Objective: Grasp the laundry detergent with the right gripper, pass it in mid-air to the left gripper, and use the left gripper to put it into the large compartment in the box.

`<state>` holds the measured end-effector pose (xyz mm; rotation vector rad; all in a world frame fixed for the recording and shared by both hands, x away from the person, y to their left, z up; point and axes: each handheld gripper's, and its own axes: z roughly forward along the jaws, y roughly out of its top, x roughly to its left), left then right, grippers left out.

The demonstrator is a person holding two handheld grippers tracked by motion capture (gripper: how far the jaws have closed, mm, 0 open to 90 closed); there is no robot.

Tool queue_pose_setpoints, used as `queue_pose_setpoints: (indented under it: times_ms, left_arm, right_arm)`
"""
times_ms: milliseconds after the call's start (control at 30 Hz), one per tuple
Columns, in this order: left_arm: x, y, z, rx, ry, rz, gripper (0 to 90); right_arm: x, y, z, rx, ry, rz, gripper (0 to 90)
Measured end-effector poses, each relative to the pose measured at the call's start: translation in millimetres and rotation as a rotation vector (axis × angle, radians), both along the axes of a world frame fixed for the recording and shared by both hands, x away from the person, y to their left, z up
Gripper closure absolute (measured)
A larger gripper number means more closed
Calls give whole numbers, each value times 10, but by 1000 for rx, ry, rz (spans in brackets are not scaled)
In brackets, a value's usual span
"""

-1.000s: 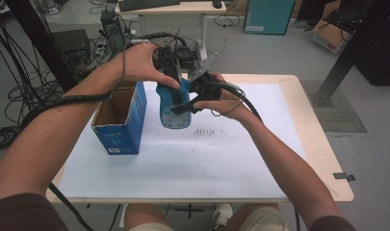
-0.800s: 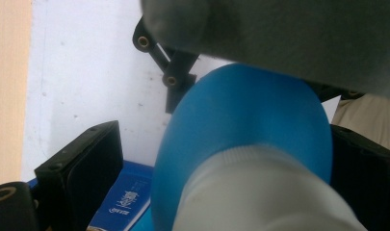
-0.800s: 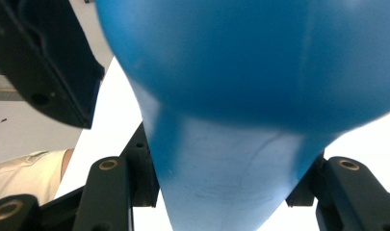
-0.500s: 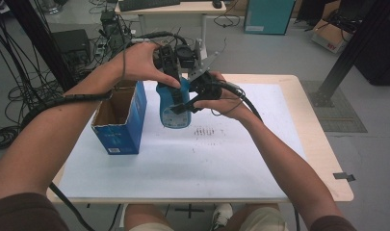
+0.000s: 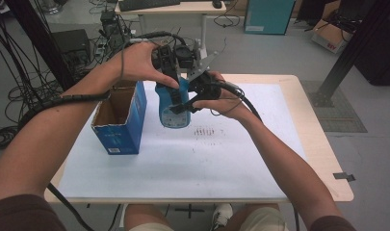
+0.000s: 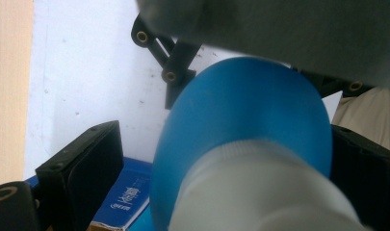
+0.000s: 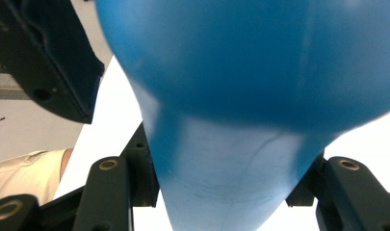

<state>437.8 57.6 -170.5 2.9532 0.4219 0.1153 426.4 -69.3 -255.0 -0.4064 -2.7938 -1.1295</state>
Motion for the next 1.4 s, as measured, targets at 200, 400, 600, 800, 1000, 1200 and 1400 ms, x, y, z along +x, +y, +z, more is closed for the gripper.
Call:
queue_pose_setpoints:
  times_ms: [200,400,600,800,1000,1200,1400]
  left_arm:
    - [2,1,11,3,-2,-8,56]
    - [0,1,15,4,-4,-7,58]
    - [9,-10,11,2,1,-8,58]
    - [12,-10,28,1,-7,-9,58]
    - [9,-5,21,6,-3,-10,62]
    - [5,-2,18,13,-8,-11,82]
    - [4,-1,9,15,-11,-11,126]
  right_arm:
    - [-9,2,9,-5,6,-5,443]
    - [5,13,2,2,-7,10,443]
    - [34,20,-11,22,-31,31,443]
    - [-6,0,26,-13,27,-13,443]
    - [391,141,-102,267,-434,309,443]
    - [336,130,-101,235,-381,284,442]
    - [354,124,-92,234,-407,299,442]
